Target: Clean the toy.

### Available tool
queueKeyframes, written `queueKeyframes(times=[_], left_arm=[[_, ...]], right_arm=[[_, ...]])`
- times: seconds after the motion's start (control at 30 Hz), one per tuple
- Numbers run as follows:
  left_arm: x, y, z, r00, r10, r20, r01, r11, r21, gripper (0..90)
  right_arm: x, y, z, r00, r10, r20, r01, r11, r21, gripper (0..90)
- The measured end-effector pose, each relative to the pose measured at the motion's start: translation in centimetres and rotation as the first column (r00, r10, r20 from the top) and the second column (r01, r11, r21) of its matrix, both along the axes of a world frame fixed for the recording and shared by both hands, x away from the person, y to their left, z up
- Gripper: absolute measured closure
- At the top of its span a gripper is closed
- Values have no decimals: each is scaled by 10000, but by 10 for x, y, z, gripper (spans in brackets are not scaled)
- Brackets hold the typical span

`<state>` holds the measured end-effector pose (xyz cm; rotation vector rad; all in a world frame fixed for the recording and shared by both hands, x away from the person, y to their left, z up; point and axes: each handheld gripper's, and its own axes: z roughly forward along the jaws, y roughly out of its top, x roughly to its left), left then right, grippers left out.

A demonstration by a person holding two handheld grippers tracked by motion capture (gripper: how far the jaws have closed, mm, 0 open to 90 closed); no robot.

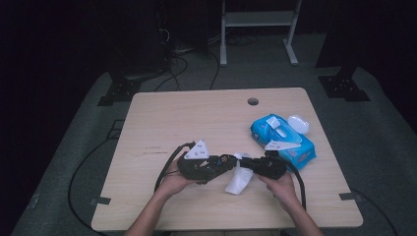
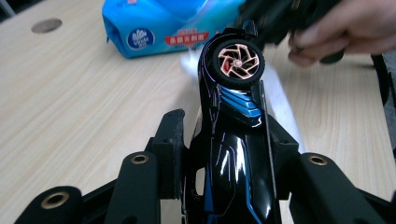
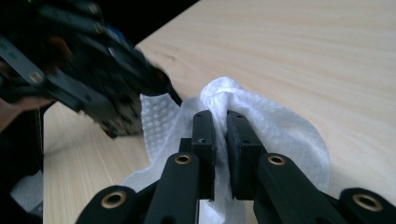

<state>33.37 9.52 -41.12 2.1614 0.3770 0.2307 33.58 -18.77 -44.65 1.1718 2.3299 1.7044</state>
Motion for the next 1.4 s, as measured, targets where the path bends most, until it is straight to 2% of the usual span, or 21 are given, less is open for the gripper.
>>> queueKeyframes(times=[0.1,0.27,0.4,0.5,0.63,0.8,1.0,1.13,1.2,1.4], left_arm=[[3,-1,-6,9998,64,-196,-59,9997,231,578],[6,-7,-13,9994,77,-331,-54,9977,678,578],[8,-12,-20,9987,43,-501,13,9937,1116,578],[9,-15,-24,9984,74,-564,18,9870,1609,578],[11,-16,-27,9968,182,-777,-49,9858,1678,578],[16,-14,-31,9954,266,-925,-82,9810,1941,578],[17,-12,-30,9937,355,-1062,-138,9799,1991,575],[17,-11,-29,9923,291,-1205,-74,9842,1771,560],[17,-8,-25,9918,281,-1243,-94,9889,1482,544],[18,0,-18,9923,293,-1206,-144,9923,1228,516]], right_arm=[[-2,-7,9,9994,-198,287,191,9996,231,819],[-7,-9,19,9974,-271,668,251,9992,309,819],[-9,-5,21,9969,-139,773,130,9998,128,819],[-10,-3,21,9966,-83,815,85,10000,-16,819],[-10,3,19,9961,19,884,11,9994,-336,818],[-10,8,18,9953,145,961,-88,9982,-597,818],[-11,10,17,9951,187,975,-117,9973,-721,818],[-10,11,17,9954,205,932,-134,9970,-761,818],[-10,12,17,9955,236,922,-167,9971,-748,818],[-10,15,17,9954,331,894,-261,9966,-779,818]])
